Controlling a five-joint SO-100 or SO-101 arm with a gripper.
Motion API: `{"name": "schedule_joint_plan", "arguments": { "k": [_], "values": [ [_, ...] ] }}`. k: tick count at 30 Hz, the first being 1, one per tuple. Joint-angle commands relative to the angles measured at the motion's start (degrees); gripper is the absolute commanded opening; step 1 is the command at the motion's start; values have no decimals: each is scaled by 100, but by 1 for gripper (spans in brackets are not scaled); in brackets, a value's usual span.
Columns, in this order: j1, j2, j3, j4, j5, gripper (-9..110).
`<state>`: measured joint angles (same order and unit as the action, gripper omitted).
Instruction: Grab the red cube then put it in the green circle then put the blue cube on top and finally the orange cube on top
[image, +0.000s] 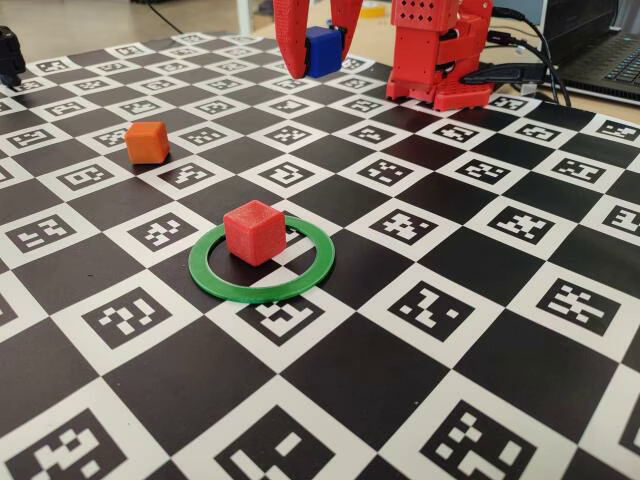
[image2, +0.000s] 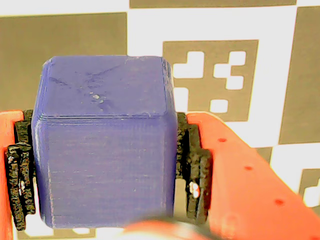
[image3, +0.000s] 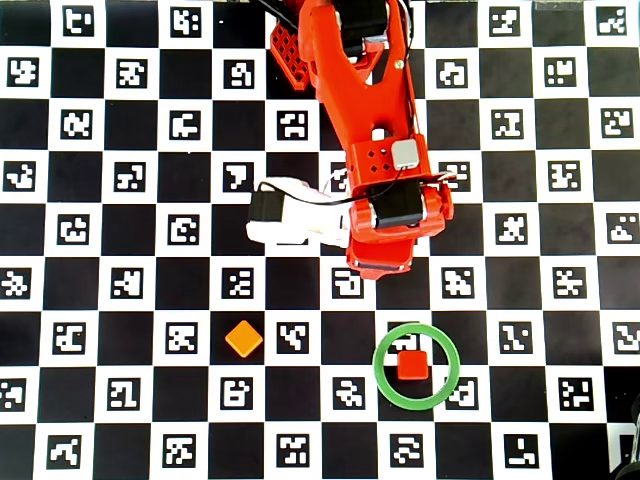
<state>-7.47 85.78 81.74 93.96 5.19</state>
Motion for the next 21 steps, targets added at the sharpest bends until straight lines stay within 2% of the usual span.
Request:
{"name": "schedule_joint_plan", "arguments": {
  "k": [1, 12, 21],
  "values": [
    [-26, 413, -659, 176, -598, 4],
    [-563, -264, -1872, 844, -1318, 3],
    [-1055, -1310, -3278, 1090, -861, 3]
  ]
}}
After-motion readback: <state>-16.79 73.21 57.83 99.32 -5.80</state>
